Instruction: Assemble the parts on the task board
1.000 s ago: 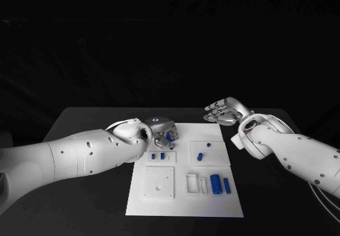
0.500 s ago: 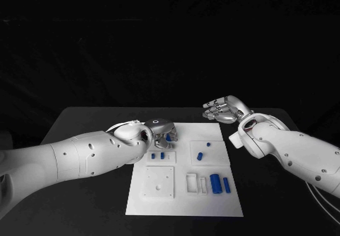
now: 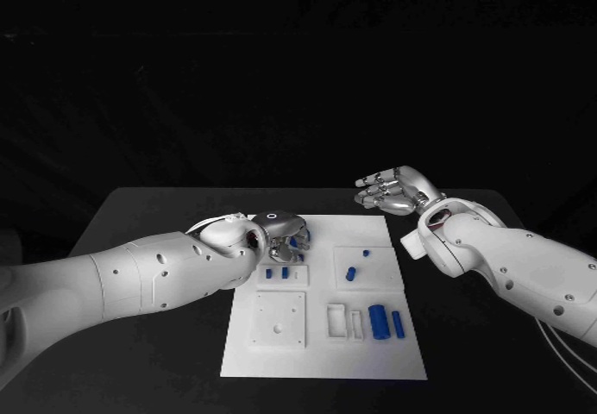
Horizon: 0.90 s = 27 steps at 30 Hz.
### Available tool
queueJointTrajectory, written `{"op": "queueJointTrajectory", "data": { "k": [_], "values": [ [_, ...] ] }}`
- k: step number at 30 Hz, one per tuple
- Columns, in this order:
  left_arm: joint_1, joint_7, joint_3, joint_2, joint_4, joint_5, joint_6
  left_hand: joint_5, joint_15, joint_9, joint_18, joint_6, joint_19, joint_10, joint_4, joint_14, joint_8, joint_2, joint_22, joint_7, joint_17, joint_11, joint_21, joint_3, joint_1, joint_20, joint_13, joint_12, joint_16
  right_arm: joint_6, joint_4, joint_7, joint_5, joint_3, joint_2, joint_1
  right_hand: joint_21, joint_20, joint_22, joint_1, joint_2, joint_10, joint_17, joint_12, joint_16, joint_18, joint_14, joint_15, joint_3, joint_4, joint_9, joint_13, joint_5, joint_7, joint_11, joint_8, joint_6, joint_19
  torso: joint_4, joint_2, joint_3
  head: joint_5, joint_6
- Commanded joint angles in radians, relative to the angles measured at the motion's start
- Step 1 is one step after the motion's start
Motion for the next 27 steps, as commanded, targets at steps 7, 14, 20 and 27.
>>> {"op": "queueJointTrajectory", "data": {
  "k": [7,14,20,27],
  "values": [
    [-0.01,0.021,0.001,0.012,-0.019,0.014,0.021,0.004,-0.011,-0.001,0.003,0.017,-0.012,0.04,-0.014,-0.002,-0.004,0.015,0.025,-0.014,0.002,-0.019,0.045,0.038,-0.002,-0.014,-0.002,-0.006,0.017,0.012,0.002,0.021,0.008,0.0,0.001,0.0,0.005,0.003,-0.001,-0.001,0.007,-0.008,-0.002,-0.006,0.0,0.02,-0.006,0.001,0.008,0.0,-0.001,0.0,-0.006,0.0,0.002,-0.006,-0.004,-0.002,0.0005,0.0,-0.0001,-0.003,-0.002],
    [-0.014,0.023,0.001,0.017,-0.03,0.018,0.025,0.002,-0.016,-0.002,-0.001,0.018,-0.024,0.046,-0.023,0.002,-0.004,0.018,0.023,-0.015,0.002,-0.024,0.077,0.049,-0.013,-0.019,-0.002,-0.006,0.02,0.015,0.002,0.02,0.008,0.0,0.001,0.0,0.005,0.003,-0.001,-0.001,0.007,-0.008,-0.002,-0.006,0.0,0.02,-0.006,0.001,0.008,0.0,-0.001,0.0,-0.006,0.0,0.002,-0.006,-0.004,-0.002,0.0002,0.0,0.0003,-0.004,-0.003],
    [-0.015,0.019,0.001,0.019,-0.037,0.019,0.033,0.002,-0.016,-0.001,-0.001,0.017,-0.026,0.046,-0.024,0.004,-0.004,0.02,0.023,-0.012,0.003,-0.024,0.087,0.051,-0.014,-0.02,-0.002,-0.006,0.022,0.015,0.002,0.017,0.006,0.0,0.002,0.0,0.006,0.003,-0.001,-0.003,0.007,-0.008,-0.001,-0.006,0.0,0.021,-0.006,0.001,0.013,-0.002,-0.001,0.0,-0.005,0.0,0.002,-0.005,-0.003,-0.002,0.0003,-0.001,-0.0003,-0.005,-0.004],
    [-0.016,0.02,0.001,0.022,-0.042,0.019,0.054,0.003,-0.015,-0.001,0.0,0.037,-0.029,0.066,-0.024,0.006,-0.004,0.031,0.023,-0.007,0.008,-0.027,0.103,0.05,-0.014,-0.02,-0.002,-0.006,0.033,0.016,0.002,0.017,0.005,0.0,0.002,0.0,0.006,0.003,-0.001,-0.003,0.007,-0.008,-0.001,-0.006,0.0,0.021,-0.006,0.001,0.013,-0.002,-0.001,0.0,-0.005,0.0,0.002,-0.005,-0.003,-0.002,0.0001,0.0,-0.0002,-0.005,-0.006]
  ]
}}
